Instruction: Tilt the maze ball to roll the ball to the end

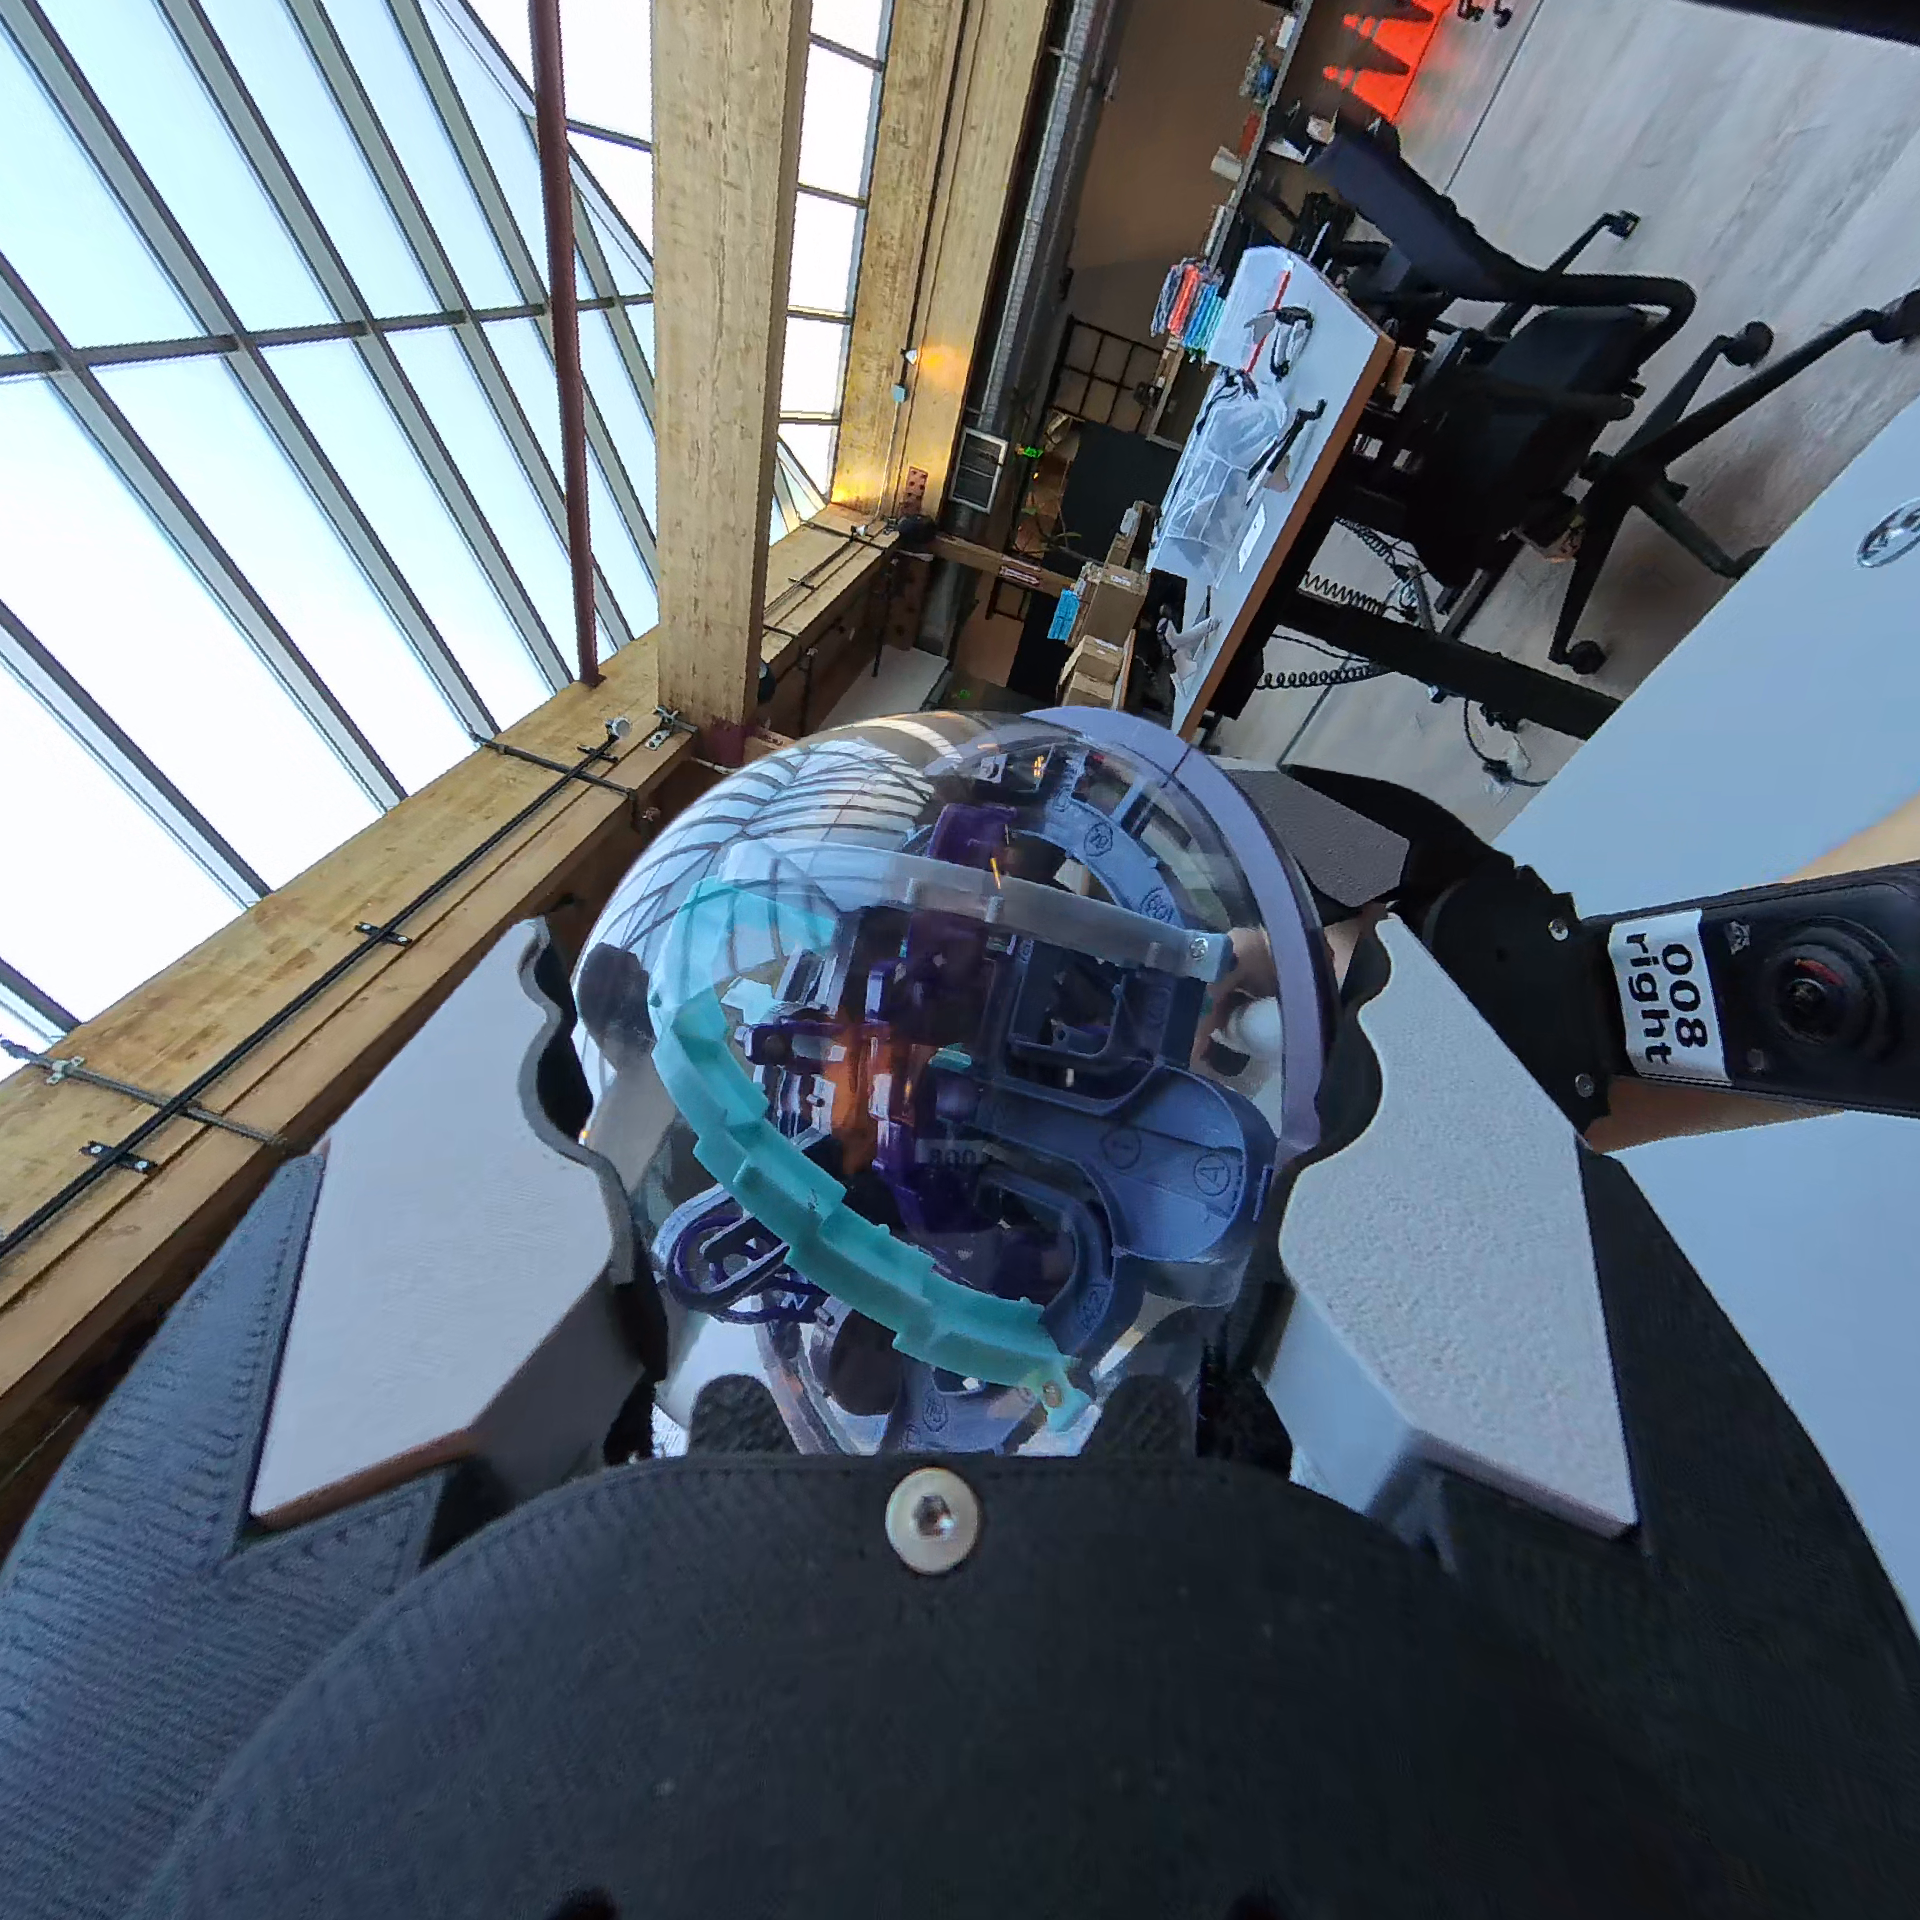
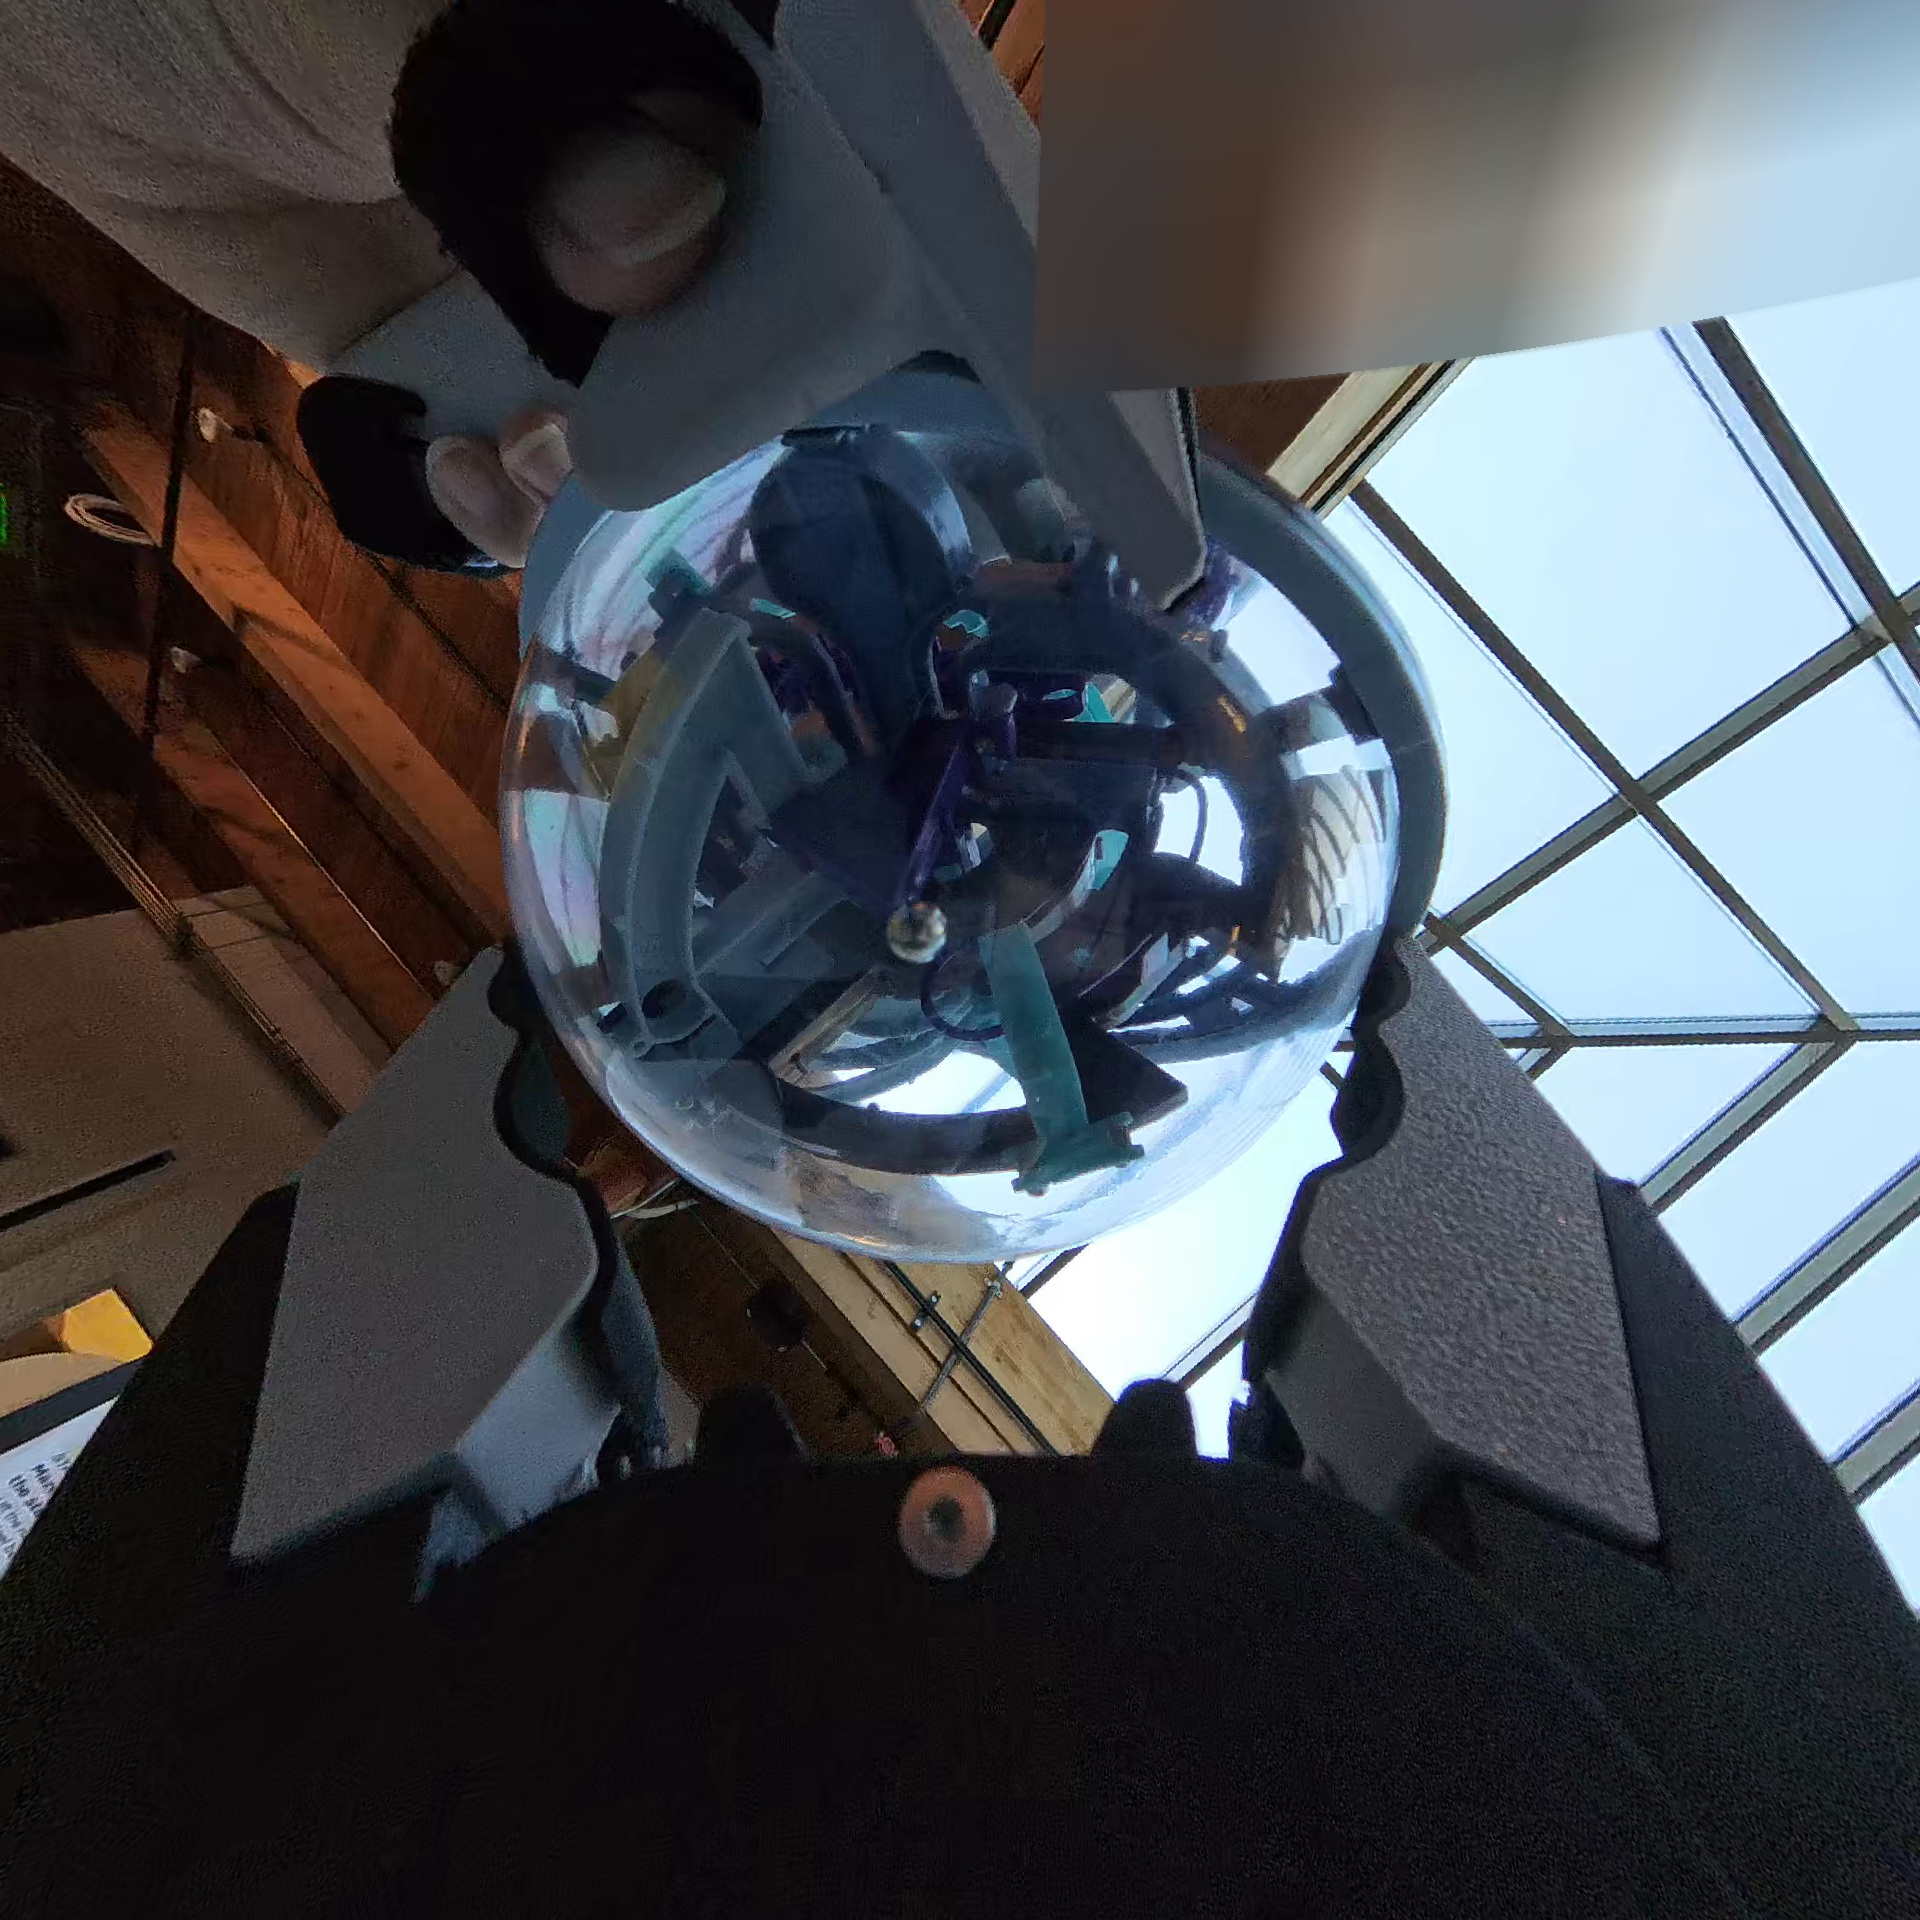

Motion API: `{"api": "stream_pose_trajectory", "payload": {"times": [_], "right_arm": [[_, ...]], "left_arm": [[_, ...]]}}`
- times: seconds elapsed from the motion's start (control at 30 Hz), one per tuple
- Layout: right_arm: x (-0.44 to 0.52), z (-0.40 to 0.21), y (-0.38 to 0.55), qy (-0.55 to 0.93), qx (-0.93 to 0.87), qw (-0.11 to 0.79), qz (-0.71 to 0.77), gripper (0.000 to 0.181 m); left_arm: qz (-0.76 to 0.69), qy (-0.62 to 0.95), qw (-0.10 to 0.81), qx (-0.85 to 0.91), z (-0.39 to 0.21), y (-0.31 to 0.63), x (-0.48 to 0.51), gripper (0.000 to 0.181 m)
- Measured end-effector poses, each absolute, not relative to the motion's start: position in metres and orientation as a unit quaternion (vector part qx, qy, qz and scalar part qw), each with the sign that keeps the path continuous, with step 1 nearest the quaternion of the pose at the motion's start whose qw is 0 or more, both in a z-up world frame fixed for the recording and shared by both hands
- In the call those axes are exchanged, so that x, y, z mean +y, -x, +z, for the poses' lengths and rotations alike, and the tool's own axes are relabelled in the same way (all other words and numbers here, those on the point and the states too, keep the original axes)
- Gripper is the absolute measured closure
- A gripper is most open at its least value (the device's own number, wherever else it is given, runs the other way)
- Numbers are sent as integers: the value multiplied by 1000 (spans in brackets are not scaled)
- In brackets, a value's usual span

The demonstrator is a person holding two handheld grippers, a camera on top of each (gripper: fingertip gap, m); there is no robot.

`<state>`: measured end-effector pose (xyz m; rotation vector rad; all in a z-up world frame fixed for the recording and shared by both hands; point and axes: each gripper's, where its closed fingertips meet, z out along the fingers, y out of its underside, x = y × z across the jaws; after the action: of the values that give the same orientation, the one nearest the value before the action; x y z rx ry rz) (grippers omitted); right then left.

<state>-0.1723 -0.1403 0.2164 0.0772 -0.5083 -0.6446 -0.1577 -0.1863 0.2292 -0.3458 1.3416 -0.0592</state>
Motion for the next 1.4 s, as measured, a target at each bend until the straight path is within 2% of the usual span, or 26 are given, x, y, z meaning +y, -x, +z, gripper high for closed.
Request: {"api": "stream_pose_trajectory", "payload": {"times": [0.97,1.4], "right_arm": [[-163,213,187,-78,-271,917,-282,31],[-164,211,191,-96,-286,890,-342,31]], "left_arm": [[-114,187,771,598,235,180,-207,45],[-157,208,766,588,238,190,-207,50]]}}
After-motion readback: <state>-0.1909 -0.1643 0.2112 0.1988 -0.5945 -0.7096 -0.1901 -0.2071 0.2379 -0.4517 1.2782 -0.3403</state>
